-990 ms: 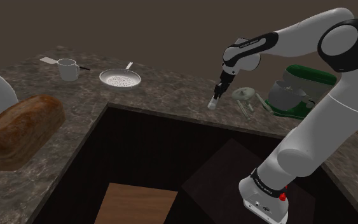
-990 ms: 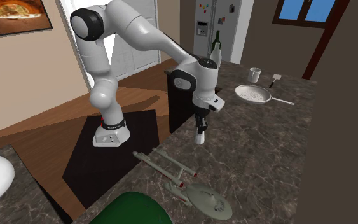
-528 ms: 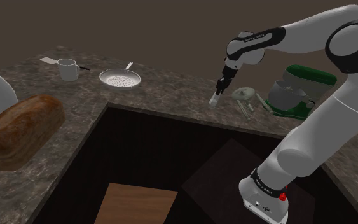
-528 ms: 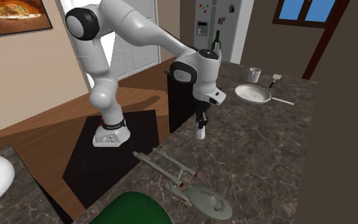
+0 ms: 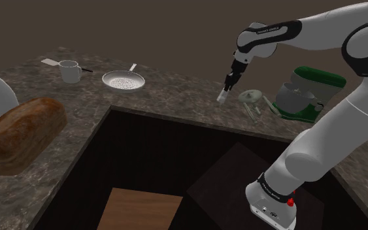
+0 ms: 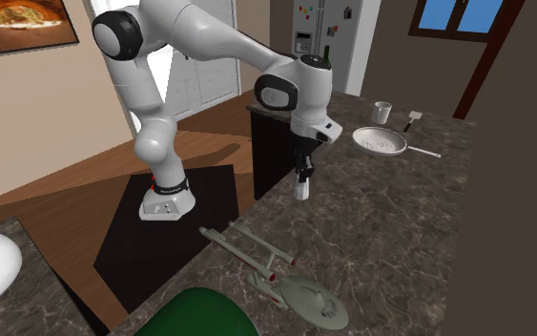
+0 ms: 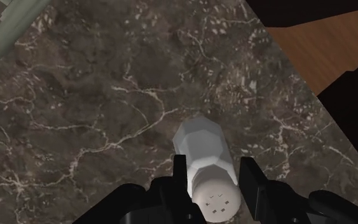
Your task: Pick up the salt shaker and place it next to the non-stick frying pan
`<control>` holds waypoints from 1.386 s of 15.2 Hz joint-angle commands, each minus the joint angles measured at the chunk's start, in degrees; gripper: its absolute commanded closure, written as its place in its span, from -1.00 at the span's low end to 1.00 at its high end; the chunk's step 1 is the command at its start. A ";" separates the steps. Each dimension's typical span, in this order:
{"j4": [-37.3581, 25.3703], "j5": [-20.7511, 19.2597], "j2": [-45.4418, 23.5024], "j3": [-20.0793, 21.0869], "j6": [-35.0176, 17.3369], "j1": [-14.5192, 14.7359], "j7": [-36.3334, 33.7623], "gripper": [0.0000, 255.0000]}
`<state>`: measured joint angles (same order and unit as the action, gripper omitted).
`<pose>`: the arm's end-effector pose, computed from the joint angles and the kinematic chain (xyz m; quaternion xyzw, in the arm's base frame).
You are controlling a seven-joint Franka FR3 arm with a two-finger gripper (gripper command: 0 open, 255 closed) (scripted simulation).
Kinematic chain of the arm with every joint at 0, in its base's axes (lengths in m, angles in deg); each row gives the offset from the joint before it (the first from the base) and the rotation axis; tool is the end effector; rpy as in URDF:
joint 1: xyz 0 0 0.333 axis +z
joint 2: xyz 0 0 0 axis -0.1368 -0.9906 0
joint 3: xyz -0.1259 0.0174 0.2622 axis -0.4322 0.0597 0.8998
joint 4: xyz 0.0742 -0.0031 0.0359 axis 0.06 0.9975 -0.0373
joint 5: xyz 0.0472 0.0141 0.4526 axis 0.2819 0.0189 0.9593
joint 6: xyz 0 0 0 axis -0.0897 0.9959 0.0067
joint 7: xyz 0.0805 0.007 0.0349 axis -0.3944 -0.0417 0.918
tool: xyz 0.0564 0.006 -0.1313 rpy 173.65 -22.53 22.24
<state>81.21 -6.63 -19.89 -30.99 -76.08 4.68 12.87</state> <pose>0.5011 -0.2759 0.3485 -0.9989 0.0119 -0.0040 0.0446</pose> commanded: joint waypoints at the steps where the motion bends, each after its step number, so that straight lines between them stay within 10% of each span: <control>1: -0.82 -0.33 0.65 0.06 1.41 -0.04 -0.25 1.00; 21: -12.85 -0.99 2.37 1.39 14.89 0.72 -3.01 1.00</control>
<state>68.75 -7.84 -17.15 -29.96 -61.24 5.09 10.45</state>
